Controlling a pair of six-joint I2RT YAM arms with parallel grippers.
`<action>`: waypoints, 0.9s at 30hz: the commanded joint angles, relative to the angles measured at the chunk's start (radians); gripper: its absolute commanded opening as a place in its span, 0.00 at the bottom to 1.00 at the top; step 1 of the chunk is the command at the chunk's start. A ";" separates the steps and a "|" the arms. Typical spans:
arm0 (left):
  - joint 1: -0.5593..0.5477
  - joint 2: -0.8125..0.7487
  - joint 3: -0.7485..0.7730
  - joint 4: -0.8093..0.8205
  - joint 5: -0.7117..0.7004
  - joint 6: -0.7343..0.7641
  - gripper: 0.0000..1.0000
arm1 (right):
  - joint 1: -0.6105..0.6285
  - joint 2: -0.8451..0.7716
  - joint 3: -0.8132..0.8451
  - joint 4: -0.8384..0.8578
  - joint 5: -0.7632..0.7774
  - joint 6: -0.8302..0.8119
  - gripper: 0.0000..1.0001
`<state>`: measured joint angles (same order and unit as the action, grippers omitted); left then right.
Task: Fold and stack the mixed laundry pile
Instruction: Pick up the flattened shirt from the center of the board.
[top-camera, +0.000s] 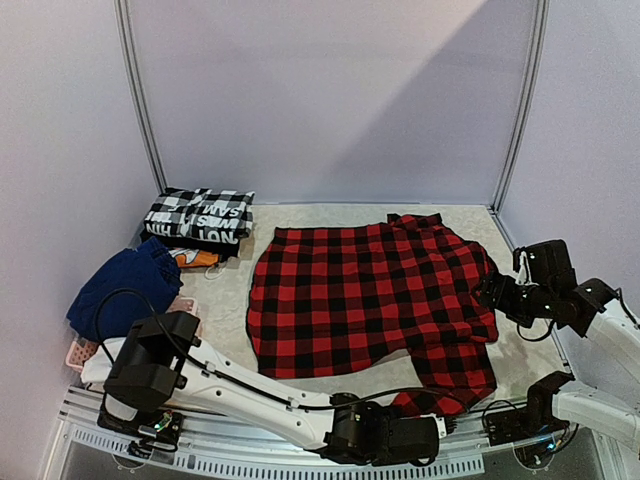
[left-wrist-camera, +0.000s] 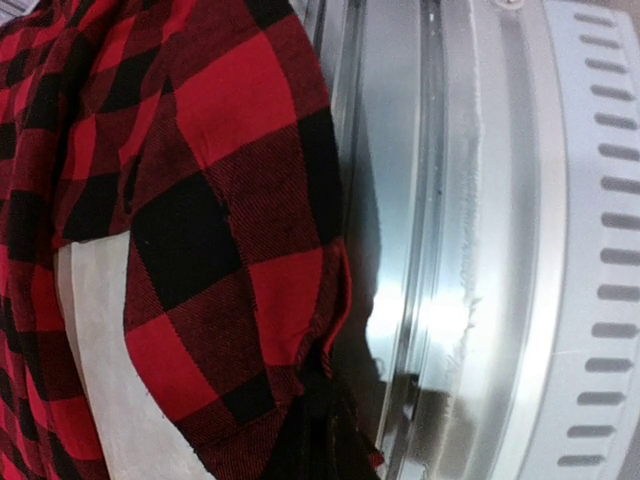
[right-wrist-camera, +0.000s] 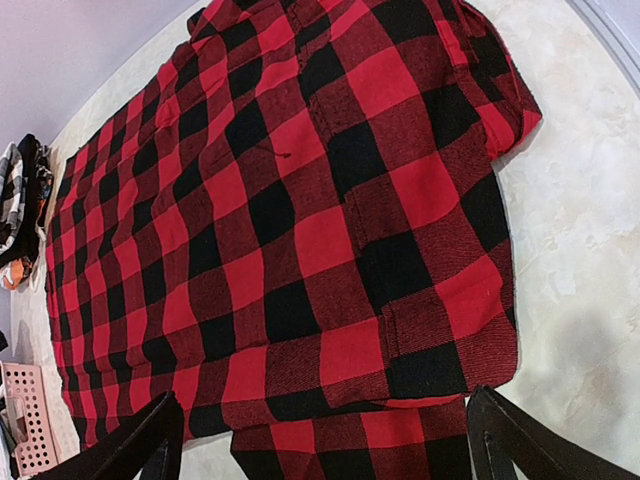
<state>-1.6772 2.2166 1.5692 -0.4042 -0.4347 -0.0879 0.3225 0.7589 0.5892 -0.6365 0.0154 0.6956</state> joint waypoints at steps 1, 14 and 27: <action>-0.002 -0.059 -0.038 0.030 -0.022 0.018 0.00 | 0.010 0.002 -0.002 0.002 -0.005 -0.002 0.99; -0.003 -0.374 -0.140 0.030 0.007 0.026 0.00 | 0.010 0.044 0.106 0.045 -0.174 -0.072 0.99; 0.071 -0.491 -0.049 -0.140 -0.087 0.127 0.00 | 0.031 0.042 0.150 0.296 -0.603 -0.208 0.99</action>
<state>-1.6421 1.7519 1.4696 -0.4500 -0.4843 -0.0200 0.3313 0.8185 0.7170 -0.4755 -0.3824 0.5564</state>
